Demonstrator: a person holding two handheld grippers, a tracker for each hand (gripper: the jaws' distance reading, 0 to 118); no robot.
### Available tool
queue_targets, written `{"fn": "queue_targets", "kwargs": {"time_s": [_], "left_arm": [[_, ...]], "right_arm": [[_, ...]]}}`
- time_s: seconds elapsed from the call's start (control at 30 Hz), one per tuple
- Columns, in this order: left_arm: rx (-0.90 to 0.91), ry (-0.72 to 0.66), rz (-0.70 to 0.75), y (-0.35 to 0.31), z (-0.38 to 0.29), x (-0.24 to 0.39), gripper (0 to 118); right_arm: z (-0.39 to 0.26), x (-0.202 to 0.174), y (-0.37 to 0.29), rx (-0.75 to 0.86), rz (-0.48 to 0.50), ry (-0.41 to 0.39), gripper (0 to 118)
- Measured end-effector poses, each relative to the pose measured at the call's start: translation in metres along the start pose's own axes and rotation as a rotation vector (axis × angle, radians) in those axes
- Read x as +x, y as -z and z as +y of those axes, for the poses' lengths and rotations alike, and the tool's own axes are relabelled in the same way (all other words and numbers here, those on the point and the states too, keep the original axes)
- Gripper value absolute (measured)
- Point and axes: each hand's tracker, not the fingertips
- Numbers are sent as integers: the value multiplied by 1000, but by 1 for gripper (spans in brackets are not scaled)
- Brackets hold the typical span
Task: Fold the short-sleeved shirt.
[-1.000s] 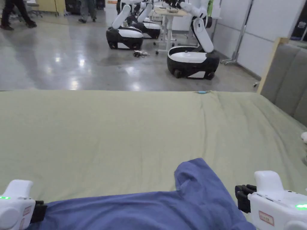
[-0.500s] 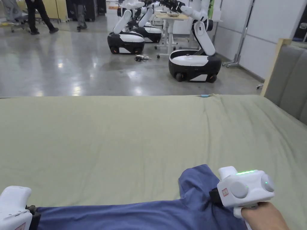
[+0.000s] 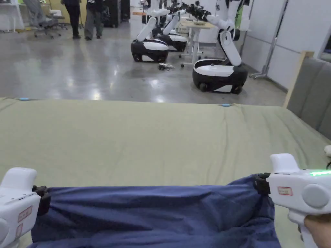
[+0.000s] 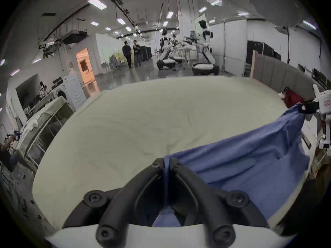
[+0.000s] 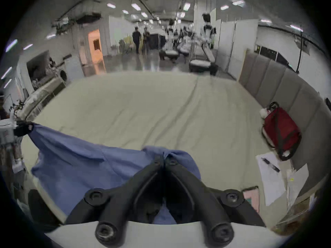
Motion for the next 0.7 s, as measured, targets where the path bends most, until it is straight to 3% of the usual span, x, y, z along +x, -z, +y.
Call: {"fn": "queue_targets", "kwargs": {"time_s": [0.2, 0.33, 0.47, 0.5, 0.53, 0.57, 0.6, 0.63, 0.67, 0.7], "left_arm": [[-38, -21, -15, -64, -78, -6, 4], [-201, -49, -29, -50, -139, -6, 4], [-188, -64, 26, -38, -153, -2, 6], [-167, -78, 40, -41, -150, 0, 23], [-134, -90, 58, -49, -144, 4, 60], [-104, -89, 34, -57, -136, 7, 99], [-58, -88, 12, -66, -129, 11, 117], [52, -81, 16, -77, -117, 21, 116], [117, -81, 38, -84, -104, 31, 116], [173, -82, 35, -90, -93, 39, 116]], "right_arm": [[-97, -19, -73, -17, -25, -77, 4], [-170, -29, -59, -137, -33, -57, 4], [-191, -31, -46, -157, -37, -31, 5], [-188, -32, -50, -142, -37, -27, 8], [-179, -34, -57, -93, -47, -19, 14], [-169, -38, -68, -21, -41, -16, 32], [-159, -43, -79, 48, -14, -19, 62], [-147, -50, -89, 129, 7, -11, 84], [-132, -61, -100, 226, 25, -2, 93], [-121, -69, -107, 304, 34, 4, 93]]}}
